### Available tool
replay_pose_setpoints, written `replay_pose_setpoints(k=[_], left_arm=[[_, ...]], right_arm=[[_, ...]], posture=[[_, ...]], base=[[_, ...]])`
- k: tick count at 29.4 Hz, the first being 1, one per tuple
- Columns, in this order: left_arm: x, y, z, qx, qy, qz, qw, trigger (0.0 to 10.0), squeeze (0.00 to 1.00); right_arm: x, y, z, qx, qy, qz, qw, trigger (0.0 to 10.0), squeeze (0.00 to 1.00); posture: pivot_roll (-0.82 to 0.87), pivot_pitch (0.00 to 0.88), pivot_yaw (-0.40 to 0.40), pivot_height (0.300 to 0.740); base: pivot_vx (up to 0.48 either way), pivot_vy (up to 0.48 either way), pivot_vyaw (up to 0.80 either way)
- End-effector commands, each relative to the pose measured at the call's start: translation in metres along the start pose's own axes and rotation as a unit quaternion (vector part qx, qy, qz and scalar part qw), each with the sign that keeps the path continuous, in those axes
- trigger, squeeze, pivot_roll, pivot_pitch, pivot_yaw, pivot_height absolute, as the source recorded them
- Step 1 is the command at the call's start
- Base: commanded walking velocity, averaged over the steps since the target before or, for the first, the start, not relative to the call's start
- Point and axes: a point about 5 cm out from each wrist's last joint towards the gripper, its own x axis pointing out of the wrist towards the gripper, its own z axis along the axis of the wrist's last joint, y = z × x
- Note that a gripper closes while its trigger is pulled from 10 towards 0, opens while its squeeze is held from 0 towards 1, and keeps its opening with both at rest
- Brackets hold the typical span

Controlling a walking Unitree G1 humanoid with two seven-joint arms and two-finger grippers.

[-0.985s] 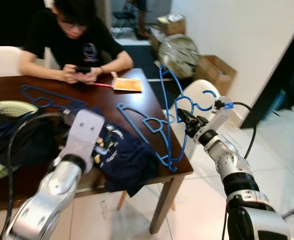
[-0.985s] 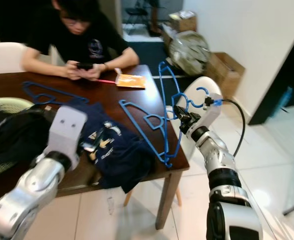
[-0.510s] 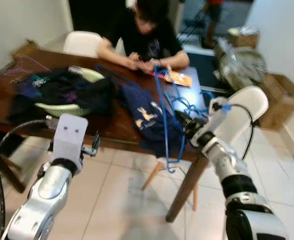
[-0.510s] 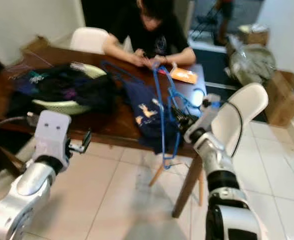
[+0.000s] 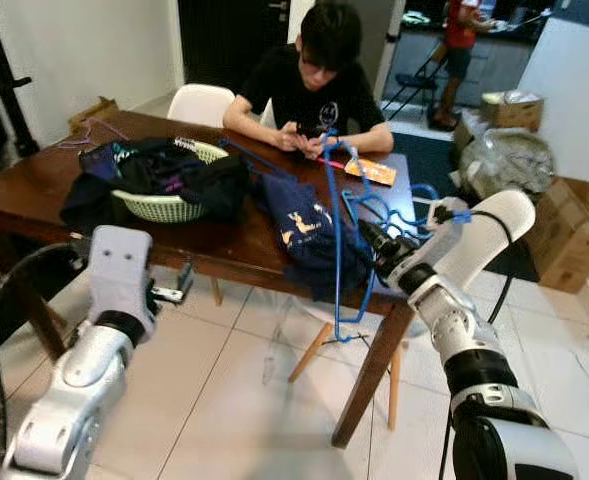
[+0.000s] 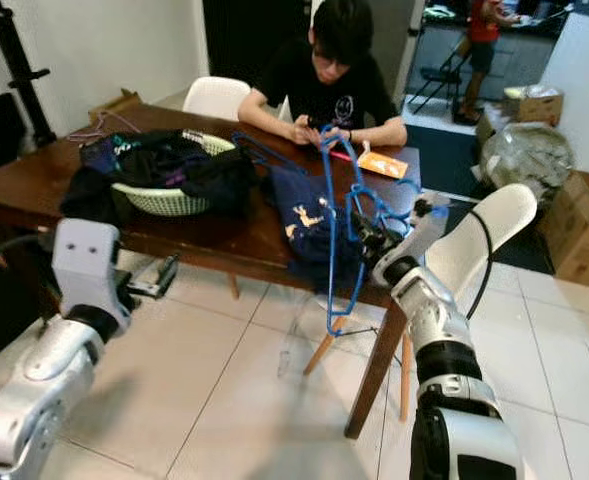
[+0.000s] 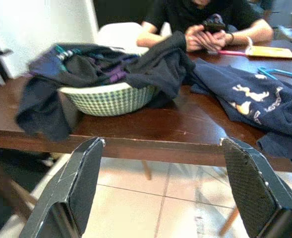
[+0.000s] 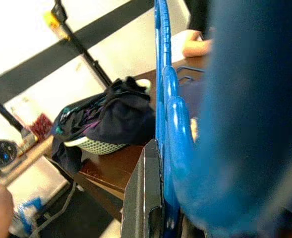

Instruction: Hang hanger

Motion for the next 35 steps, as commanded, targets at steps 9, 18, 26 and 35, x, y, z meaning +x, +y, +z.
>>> replay_pose_setpoints(k=[9, 18, 26, 35], left_arm=[[0.01, 0.003, 0.004, -0.021, -0.028, -0.009, 0.999, 10.0, 0.0], [0.013, 0.015, 0.0, -0.035, -0.033, 0.014, 0.999, 10.0, 0.0], [0.014, 0.018, 0.0, -0.047, -0.04, 0.002, 0.998, 10.0, 0.0], [0.017, 0.016, -0.003, -0.074, -0.046, -0.023, 0.996, 10.0, 0.0]], right_arm=[[0.0, -0.004, 0.005, -0.008, -0.011, -0.023, 1.0, 10.0, 0.0], [0.001, -0.002, 0.002, -0.017, -0.003, -0.021, 1.0, 10.0, 0.0], [0.001, -0.003, 0.002, -0.015, -0.003, -0.026, 1.0, 10.0, 0.0], [0.002, -0.005, 0.004, -0.014, -0.006, -0.038, 0.999, 10.0, 0.0]], posture=[[0.11, 0.0, -0.073, 0.74], [0.11, 0.0, -0.075, 0.74], [0.11, 0.0, -0.075, 0.74], [0.11, 0.0, -0.075, 0.74]], base=[[0.0, -0.373, 0.0], [0.0, 0.0, 0.0], [0.0, 0.0, 0.0], [0.181, 0.0, 0.0]])
